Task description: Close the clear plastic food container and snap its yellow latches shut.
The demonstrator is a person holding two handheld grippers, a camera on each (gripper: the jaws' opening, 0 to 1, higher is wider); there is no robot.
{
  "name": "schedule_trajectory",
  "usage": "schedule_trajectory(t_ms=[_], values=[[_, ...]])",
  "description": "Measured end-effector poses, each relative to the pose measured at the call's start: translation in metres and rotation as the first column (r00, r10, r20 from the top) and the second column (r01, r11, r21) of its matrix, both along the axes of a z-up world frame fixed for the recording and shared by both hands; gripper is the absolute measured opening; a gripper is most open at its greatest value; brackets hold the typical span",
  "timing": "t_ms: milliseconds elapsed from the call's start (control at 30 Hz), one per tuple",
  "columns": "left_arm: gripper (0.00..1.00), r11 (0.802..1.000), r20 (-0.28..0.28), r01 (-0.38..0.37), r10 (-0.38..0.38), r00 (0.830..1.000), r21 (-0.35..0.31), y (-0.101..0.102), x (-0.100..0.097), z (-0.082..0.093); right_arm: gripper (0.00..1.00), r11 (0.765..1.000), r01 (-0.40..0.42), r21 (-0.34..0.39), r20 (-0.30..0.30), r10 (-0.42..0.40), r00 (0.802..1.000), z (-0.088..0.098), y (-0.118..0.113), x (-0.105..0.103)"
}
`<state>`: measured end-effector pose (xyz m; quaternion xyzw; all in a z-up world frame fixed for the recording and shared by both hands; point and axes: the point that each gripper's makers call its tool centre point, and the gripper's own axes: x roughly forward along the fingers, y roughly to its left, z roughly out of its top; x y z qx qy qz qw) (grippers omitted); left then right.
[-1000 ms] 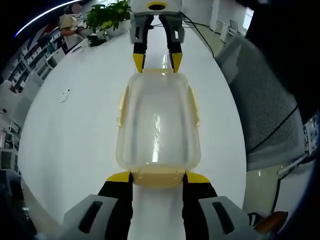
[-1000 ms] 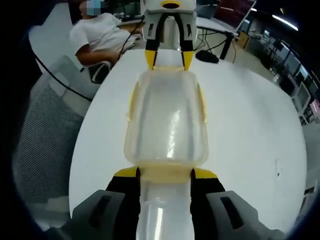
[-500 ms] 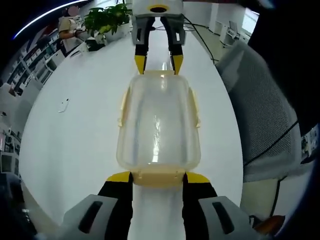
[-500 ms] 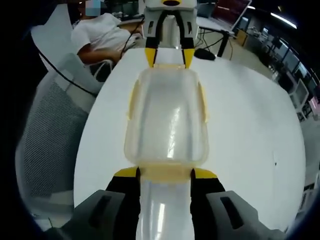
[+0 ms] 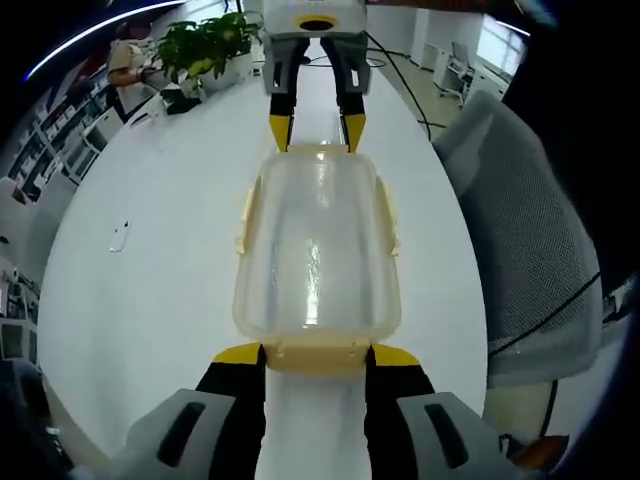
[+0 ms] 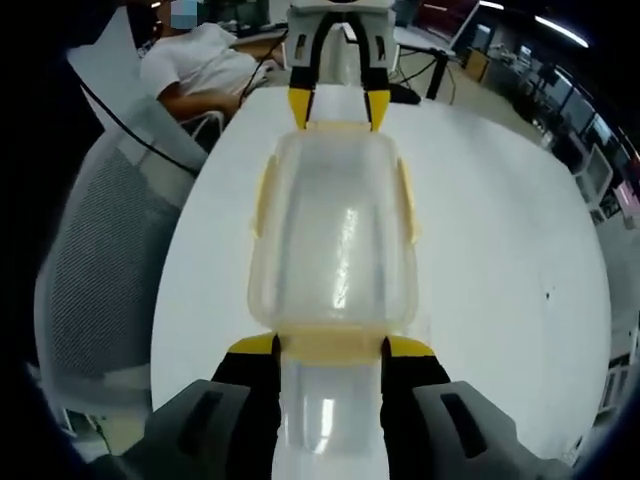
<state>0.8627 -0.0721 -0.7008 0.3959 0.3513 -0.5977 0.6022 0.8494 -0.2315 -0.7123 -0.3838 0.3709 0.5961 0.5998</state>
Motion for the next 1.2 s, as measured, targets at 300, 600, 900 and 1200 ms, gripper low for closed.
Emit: schedule_trajectory(t_ms=[300,600,900,1200], values=[[0.32,1.000,-0.003,0.005,-0.005,1.000,-0.002,-0.020,0.003,-0.001,0.35,1.000,0.017,-0.011,-0.004,-0.017,1.000,0.000,-0.020,0.001],[0.32,1.000,-0.009,0.006,-0.006,1.000,-0.011,-0.037,0.005,-0.002,0.35,1.000,0.025,-0.018,-0.006,-0.025,1.000,-0.001,-0.038,0.003],[0.33,1.000,-0.004,0.014,-0.014,1.000,-0.020,-0.056,0.008,-0.003,0.35,0.999,0.034,-0.035,0.002,-0.034,0.999,-0.003,-0.056,0.006],[0.33,0.999,-0.005,0.024,-0.025,1.000,-0.035,-0.073,0.012,-0.004,0.35,0.998,0.044,-0.051,0.005,-0.044,0.999,-0.005,-0.073,0.009]])
